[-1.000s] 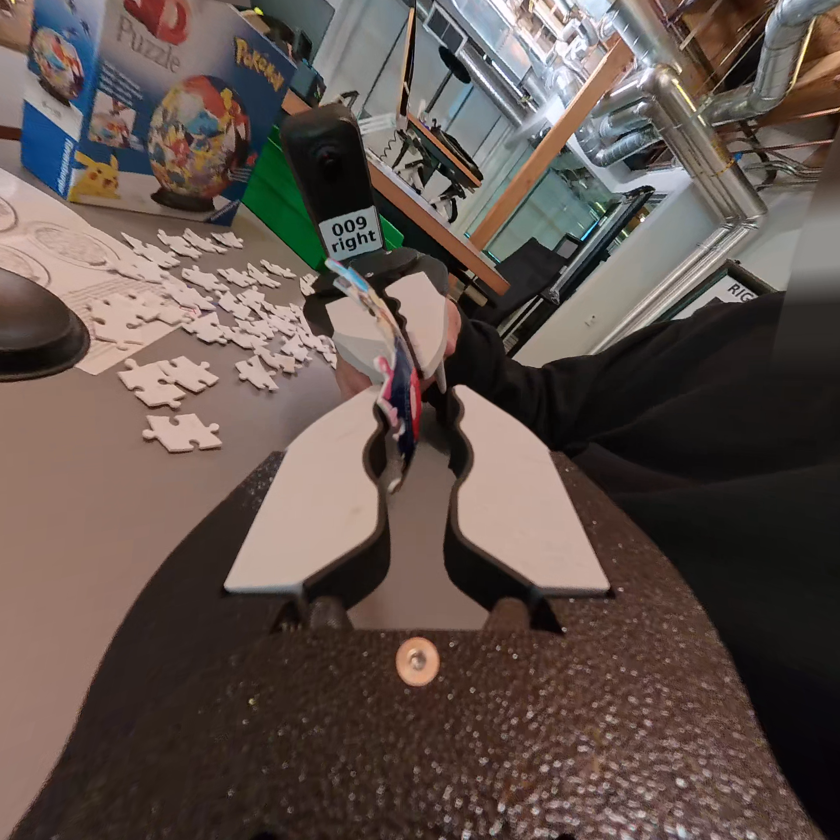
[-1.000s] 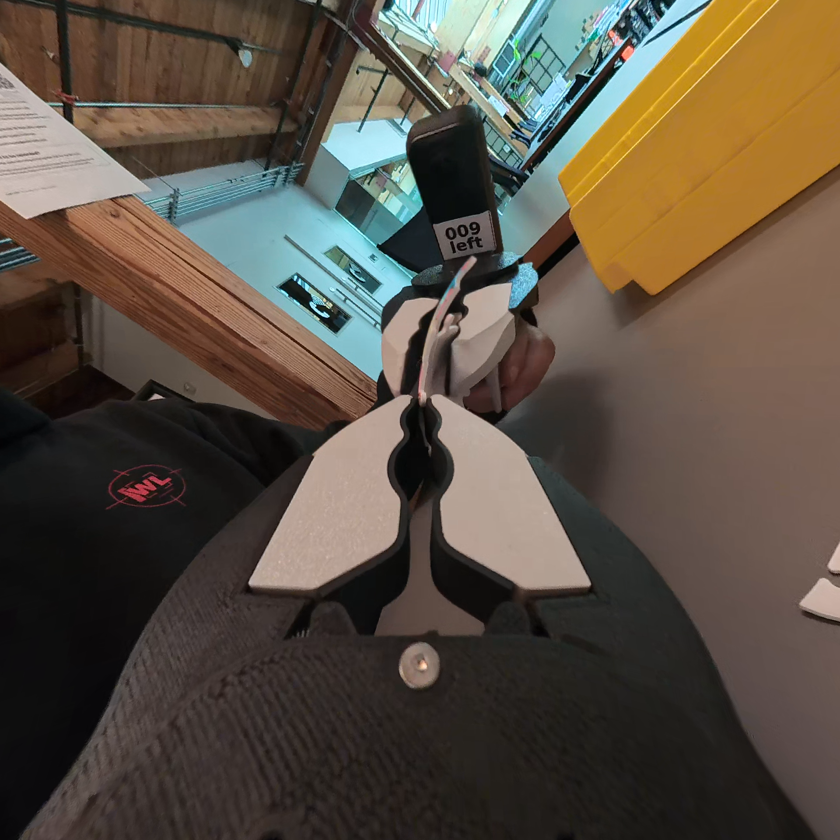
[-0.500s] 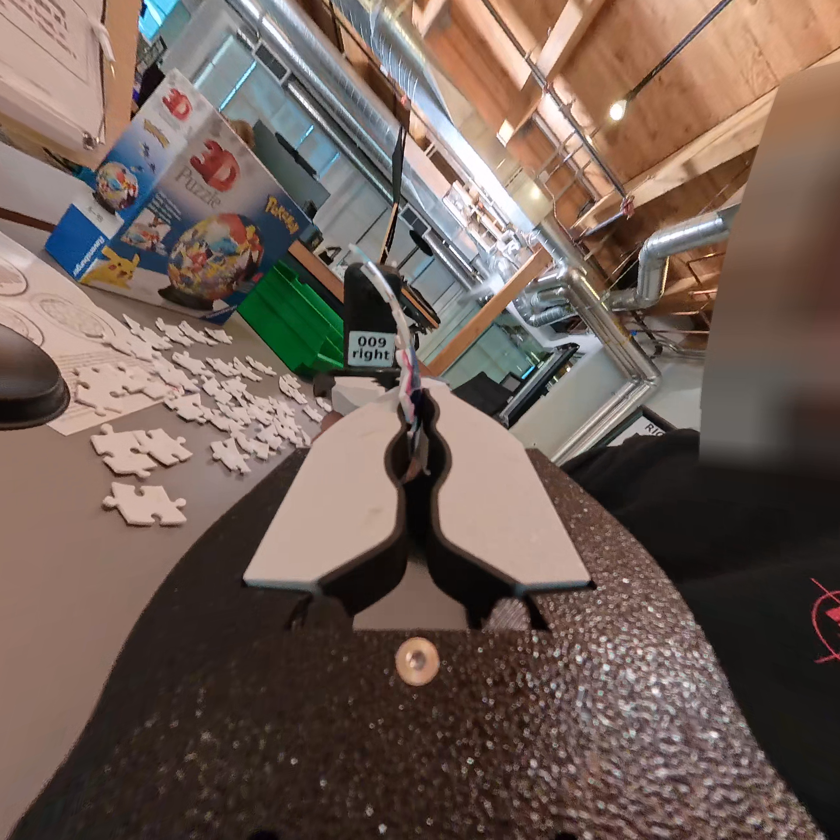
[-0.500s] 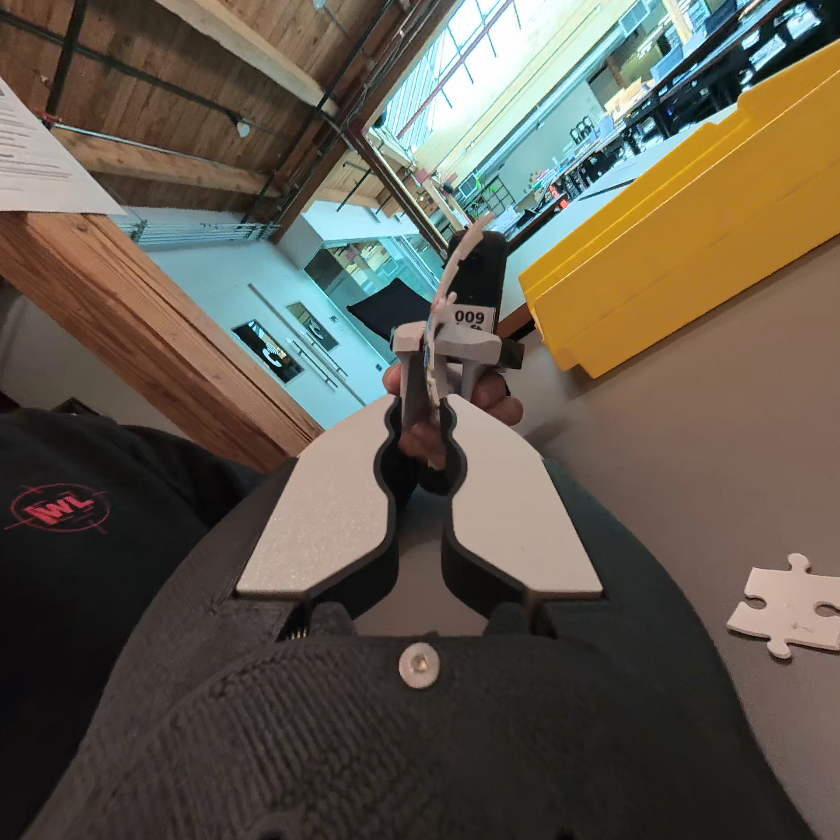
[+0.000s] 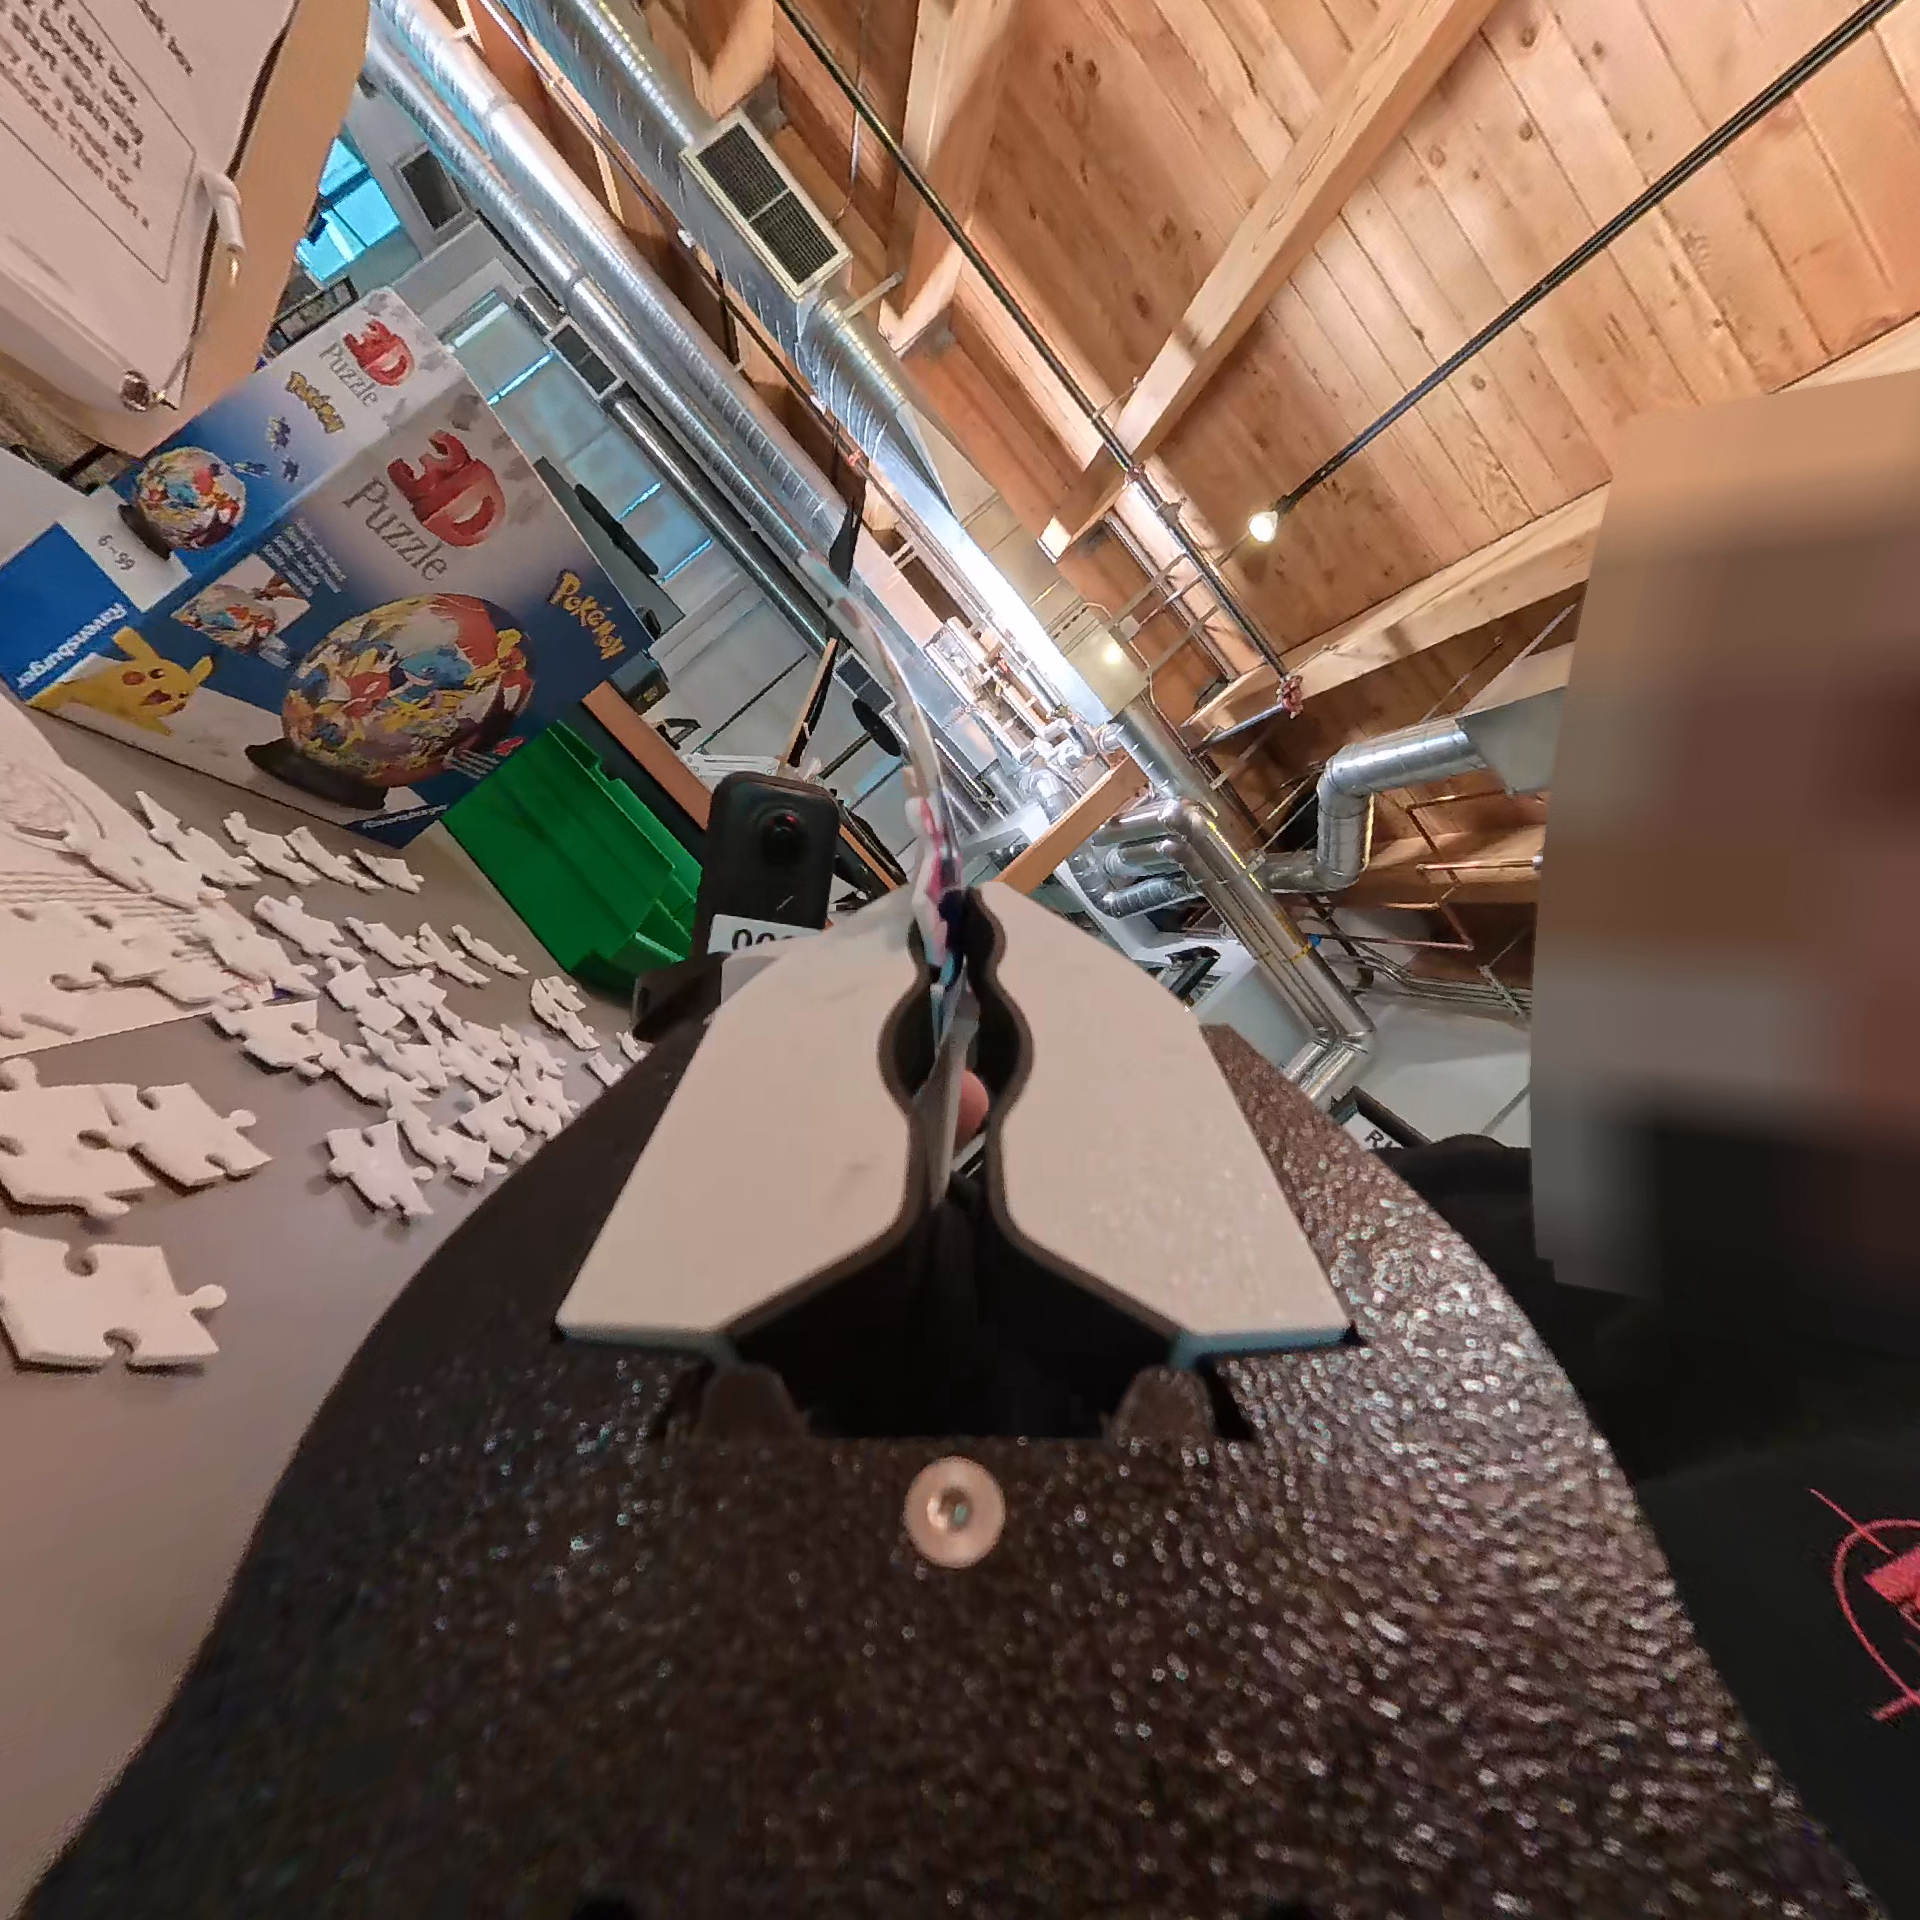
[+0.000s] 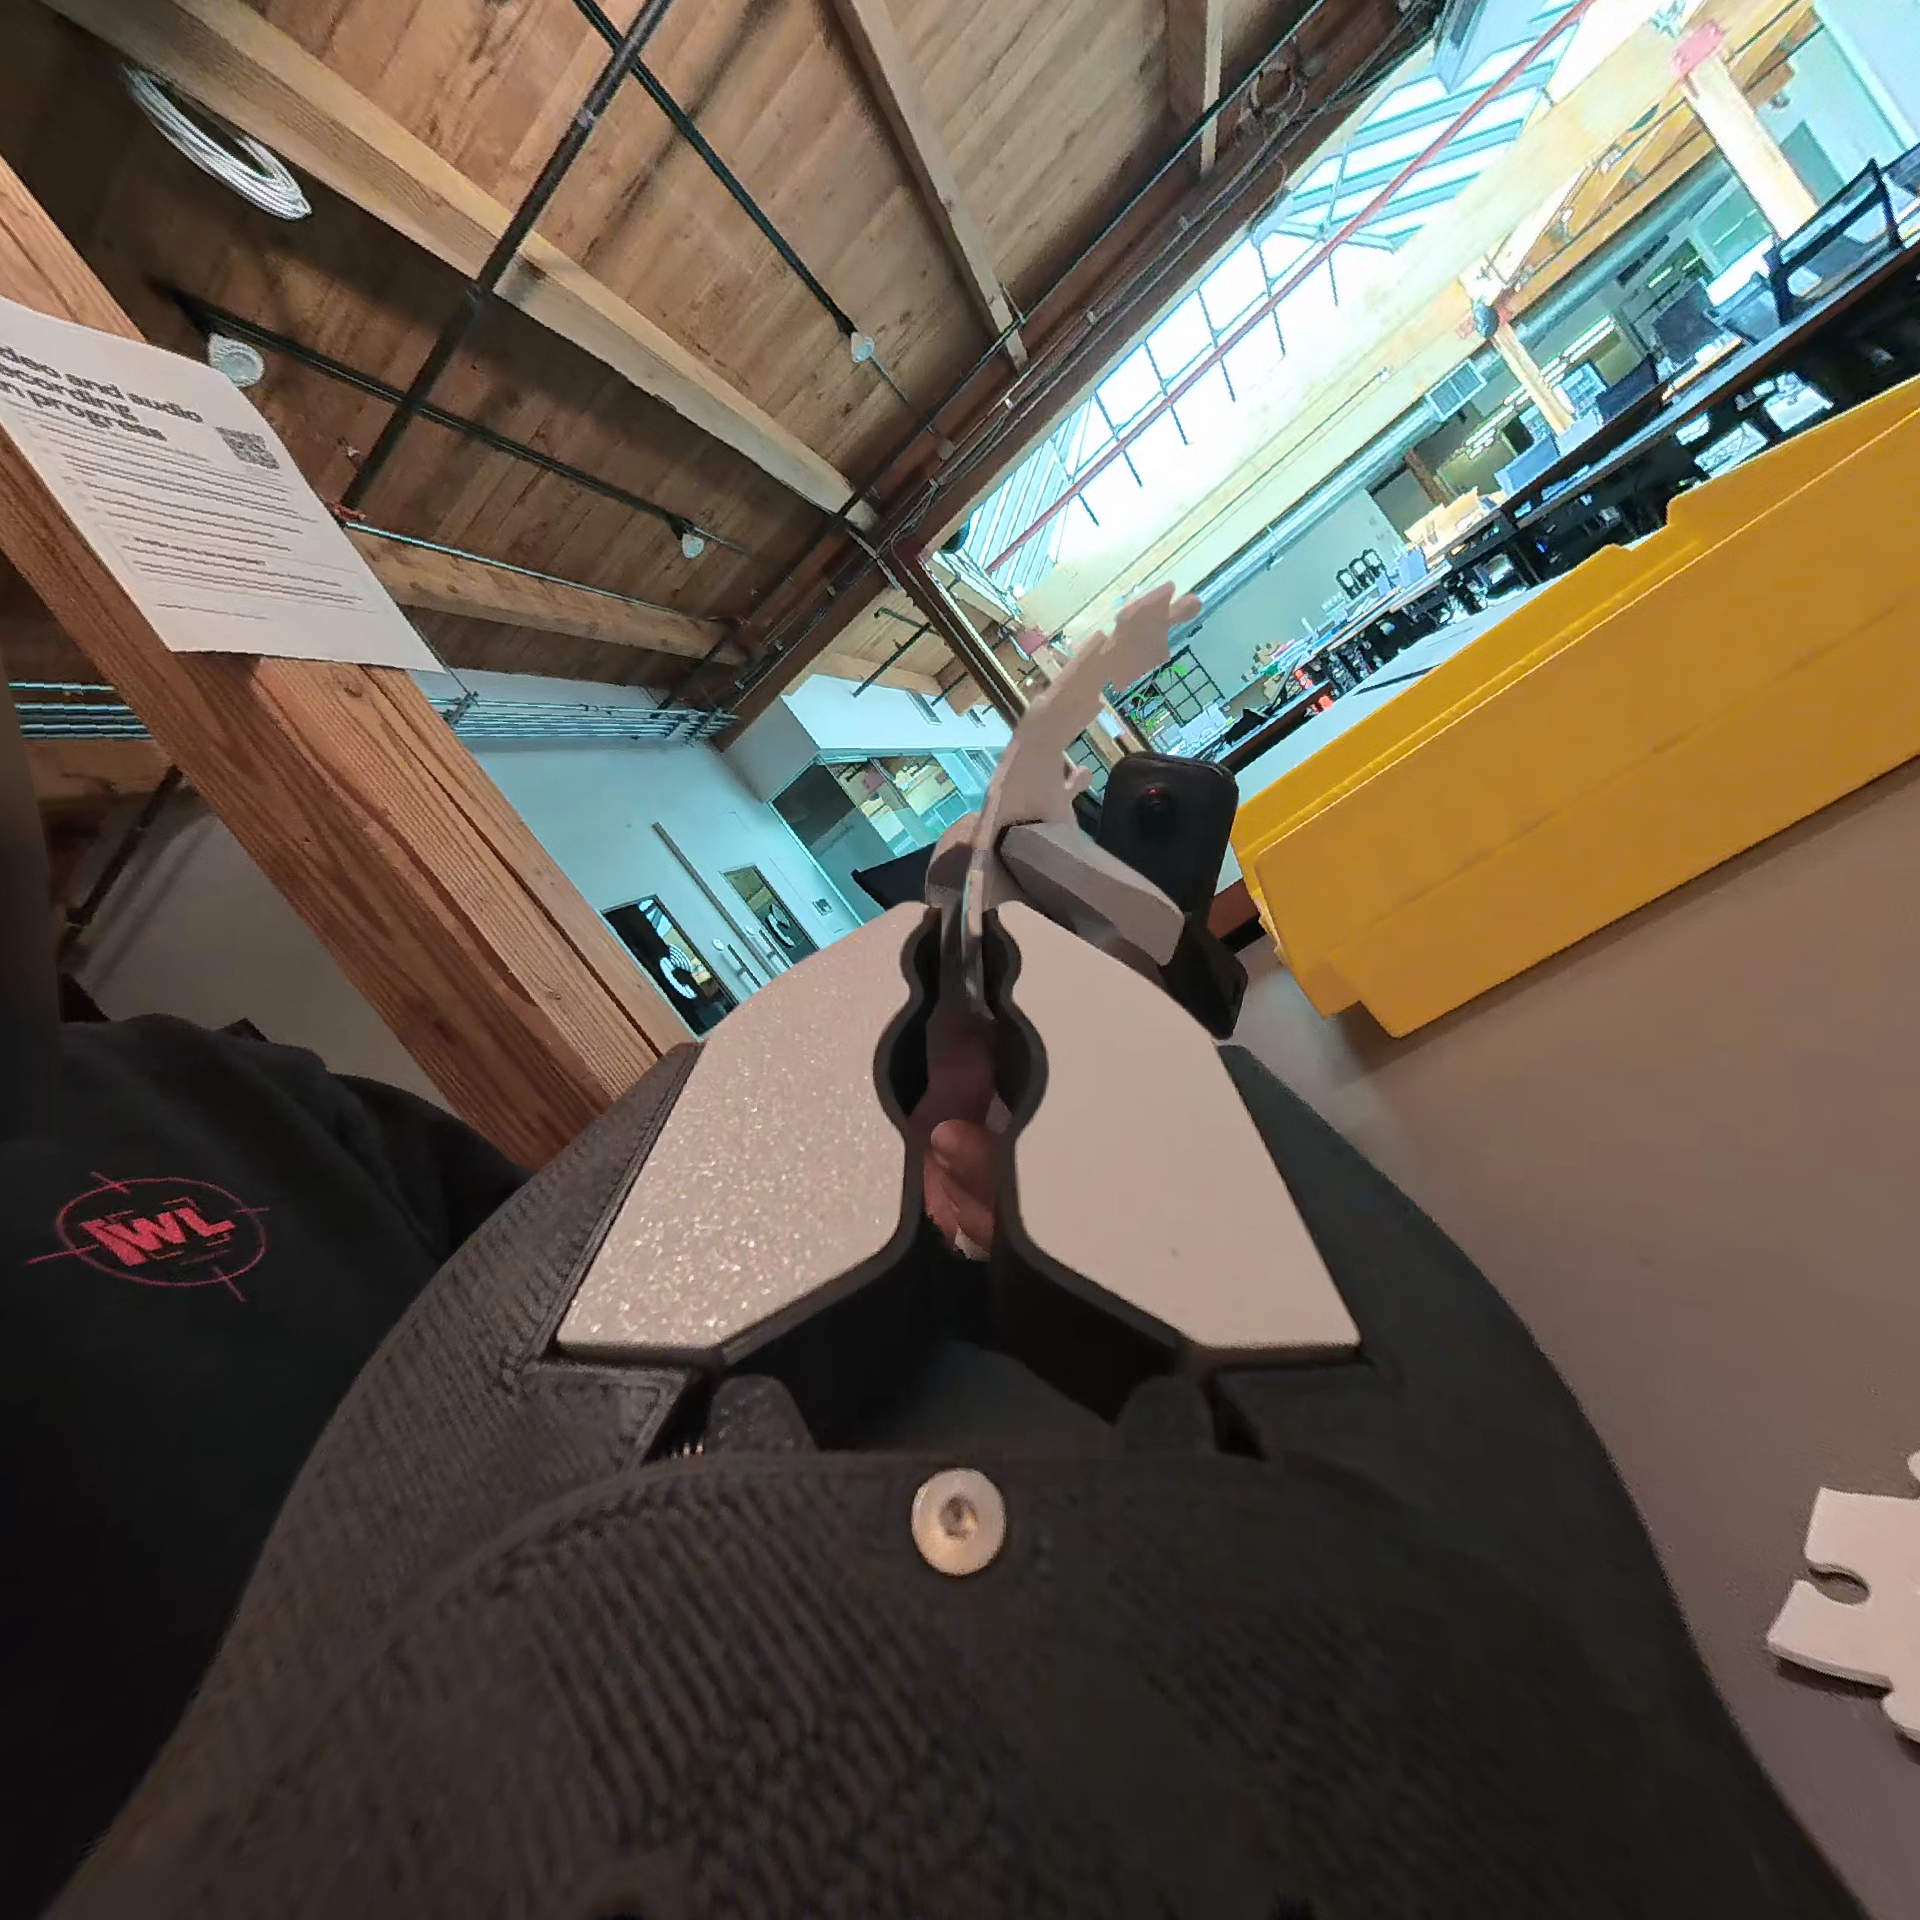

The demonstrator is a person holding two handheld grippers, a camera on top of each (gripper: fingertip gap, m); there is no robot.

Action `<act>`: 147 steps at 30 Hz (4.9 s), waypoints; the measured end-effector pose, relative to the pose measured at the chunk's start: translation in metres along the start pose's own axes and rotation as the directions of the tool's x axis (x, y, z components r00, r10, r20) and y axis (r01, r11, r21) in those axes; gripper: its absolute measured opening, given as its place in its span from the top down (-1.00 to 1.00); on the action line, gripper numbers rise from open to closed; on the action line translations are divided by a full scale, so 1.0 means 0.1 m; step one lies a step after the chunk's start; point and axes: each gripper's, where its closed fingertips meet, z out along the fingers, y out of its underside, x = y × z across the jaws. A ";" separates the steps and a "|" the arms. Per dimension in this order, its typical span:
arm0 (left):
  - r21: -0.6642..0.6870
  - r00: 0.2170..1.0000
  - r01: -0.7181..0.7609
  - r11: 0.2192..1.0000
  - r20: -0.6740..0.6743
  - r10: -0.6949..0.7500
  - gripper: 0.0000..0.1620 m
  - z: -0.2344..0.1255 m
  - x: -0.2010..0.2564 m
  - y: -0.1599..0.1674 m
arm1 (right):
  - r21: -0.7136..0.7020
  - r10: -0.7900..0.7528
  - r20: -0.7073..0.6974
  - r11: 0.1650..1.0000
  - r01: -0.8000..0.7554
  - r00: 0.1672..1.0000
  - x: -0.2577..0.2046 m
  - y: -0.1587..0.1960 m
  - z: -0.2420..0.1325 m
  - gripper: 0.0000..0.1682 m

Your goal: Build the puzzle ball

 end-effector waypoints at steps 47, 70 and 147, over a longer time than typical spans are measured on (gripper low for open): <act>-0.178 0.996 0.065 0.982 0.072 -0.053 0.80 -0.04 -0.06 0.02 | -0.059 0.093 0.042 0.994 -0.091 0.995 -0.02 0.08 -0.08 0.96; -0.267 0.972 -0.129 0.955 0.158 0.176 0.82 -0.20 -0.20 0.30 | 0.235 0.250 0.023 0.940 -0.248 0.968 0.15 -0.07 -0.06 0.97; -0.620 -0.021 0.380 0.686 0.736 0.677 0.45 -2.89 -0.76 -1.81 | -0.563 -0.594 -0.335 0.748 0.350 0.731 0.48 0.42 -0.72 0.32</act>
